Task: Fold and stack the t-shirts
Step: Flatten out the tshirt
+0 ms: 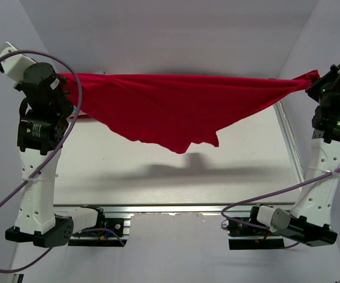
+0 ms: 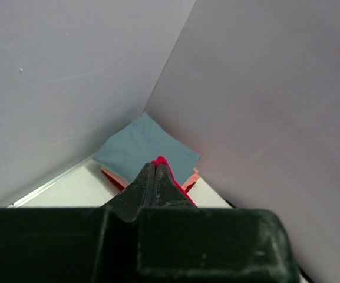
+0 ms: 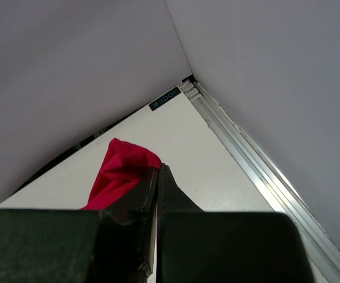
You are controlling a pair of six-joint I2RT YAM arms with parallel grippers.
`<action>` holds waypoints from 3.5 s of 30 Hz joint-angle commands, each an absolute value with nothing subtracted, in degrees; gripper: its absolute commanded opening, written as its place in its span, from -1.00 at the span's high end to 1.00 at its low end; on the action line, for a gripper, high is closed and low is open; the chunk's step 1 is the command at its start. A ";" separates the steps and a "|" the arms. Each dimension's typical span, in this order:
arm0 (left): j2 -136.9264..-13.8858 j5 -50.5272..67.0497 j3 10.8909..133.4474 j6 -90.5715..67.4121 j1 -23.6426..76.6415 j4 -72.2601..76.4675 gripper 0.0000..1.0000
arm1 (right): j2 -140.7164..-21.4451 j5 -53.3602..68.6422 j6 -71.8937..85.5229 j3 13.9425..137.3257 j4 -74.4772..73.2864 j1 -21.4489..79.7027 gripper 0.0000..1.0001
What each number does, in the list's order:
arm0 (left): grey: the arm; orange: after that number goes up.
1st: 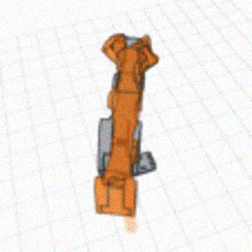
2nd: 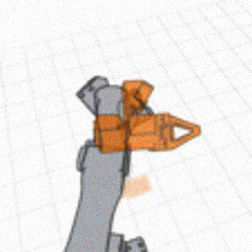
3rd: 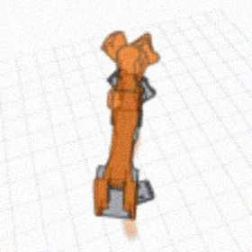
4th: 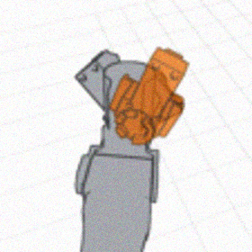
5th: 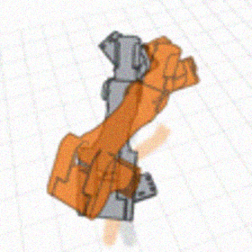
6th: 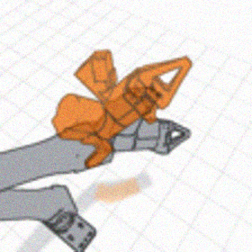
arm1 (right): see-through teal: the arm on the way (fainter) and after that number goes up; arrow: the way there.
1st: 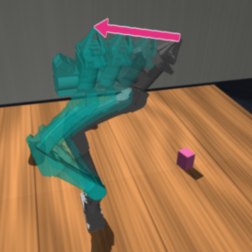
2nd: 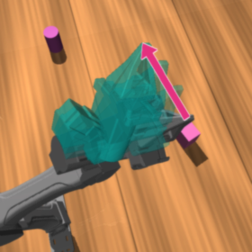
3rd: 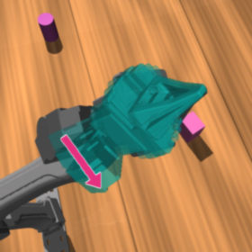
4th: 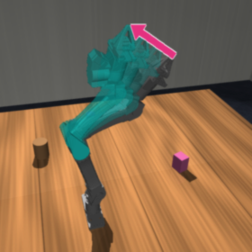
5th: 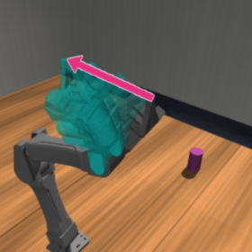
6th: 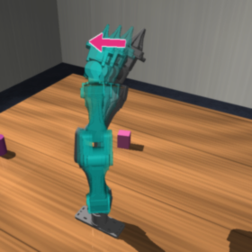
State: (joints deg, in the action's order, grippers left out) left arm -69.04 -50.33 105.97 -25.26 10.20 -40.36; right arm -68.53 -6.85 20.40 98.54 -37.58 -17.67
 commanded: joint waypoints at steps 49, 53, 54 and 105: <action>-72.94 -28.73 42.19 -38.14 22.49 -17.58 1.00 | -126.02 9.04 13.54 126.95 -46.32 -6.86 1.00; -75.49 -30.32 43.50 -39.37 25.92 -17.67 1.00 | -122.20 9.49 12.75 128.24 -40.27 -3.70 1.00; -76.02 -31.11 43.77 -39.55 26.62 -17.84 1.00 | -120.60 9.49 12.57 126.93 -38.60 -2.56 1.00; -66.00 -39.99 43.16 -37.35 27.51 -24.27 1.00 | -93.23 7.29 10.20 104.33 -33.32 -1.14 1.00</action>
State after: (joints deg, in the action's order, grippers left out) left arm -65.17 -39.24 43.00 -37.91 27.46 -26.37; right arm -90.78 5.80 10.11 106.08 -38.30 -1.06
